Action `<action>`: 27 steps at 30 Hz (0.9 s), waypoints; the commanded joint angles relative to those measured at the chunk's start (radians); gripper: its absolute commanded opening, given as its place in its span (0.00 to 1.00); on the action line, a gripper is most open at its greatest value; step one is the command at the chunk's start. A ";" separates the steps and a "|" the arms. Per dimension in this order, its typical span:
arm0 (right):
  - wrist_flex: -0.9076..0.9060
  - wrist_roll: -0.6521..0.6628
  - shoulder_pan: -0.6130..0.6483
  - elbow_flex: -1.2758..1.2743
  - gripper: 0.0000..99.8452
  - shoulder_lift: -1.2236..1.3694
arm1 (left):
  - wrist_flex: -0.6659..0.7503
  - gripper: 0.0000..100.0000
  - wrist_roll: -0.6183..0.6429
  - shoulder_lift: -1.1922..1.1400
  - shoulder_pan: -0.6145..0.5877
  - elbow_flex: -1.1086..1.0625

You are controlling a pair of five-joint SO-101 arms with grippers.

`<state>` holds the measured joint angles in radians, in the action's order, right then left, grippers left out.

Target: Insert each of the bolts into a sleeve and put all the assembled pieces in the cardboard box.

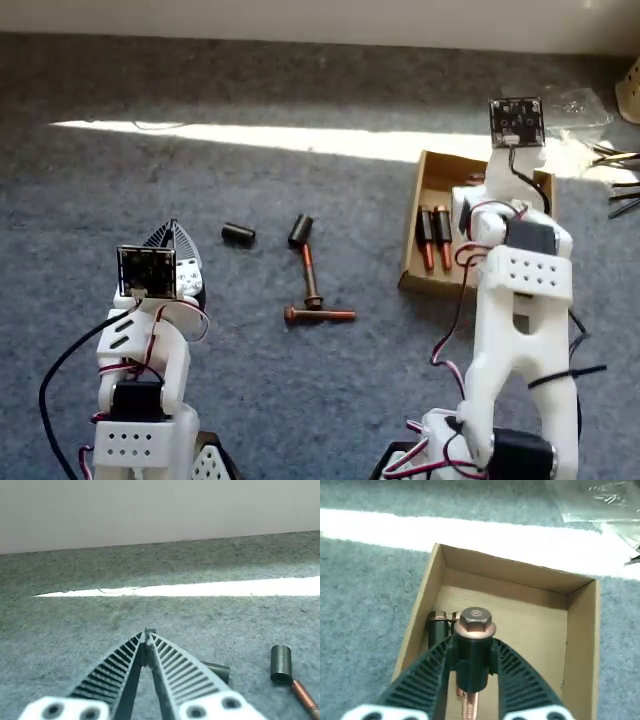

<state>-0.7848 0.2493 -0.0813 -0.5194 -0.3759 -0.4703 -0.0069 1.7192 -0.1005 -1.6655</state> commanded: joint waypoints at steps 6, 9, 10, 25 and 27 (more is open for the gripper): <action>0.002 0.012 -0.008 0.265 0.01 0.288 | -0.005 0.01 0.002 0.010 -0.015 0.012; 0.002 0.012 -0.010 0.331 0.01 0.380 | -0.005 0.01 0.002 0.010 -0.015 0.012; 0.001 0.012 -0.010 0.351 0.01 0.407 | -0.005 0.01 0.002 0.010 -0.015 0.012; -0.291 0.094 -0.031 0.694 0.01 0.774 | -0.005 0.01 0.002 0.010 -0.015 0.012; -0.302 0.094 -0.031 0.710 0.01 0.806 | -0.005 0.01 0.002 0.010 -0.015 0.012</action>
<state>-1.0656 0.3291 -0.1074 0.1174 0.4266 -0.4703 -0.0069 1.7192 -0.1005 -1.6655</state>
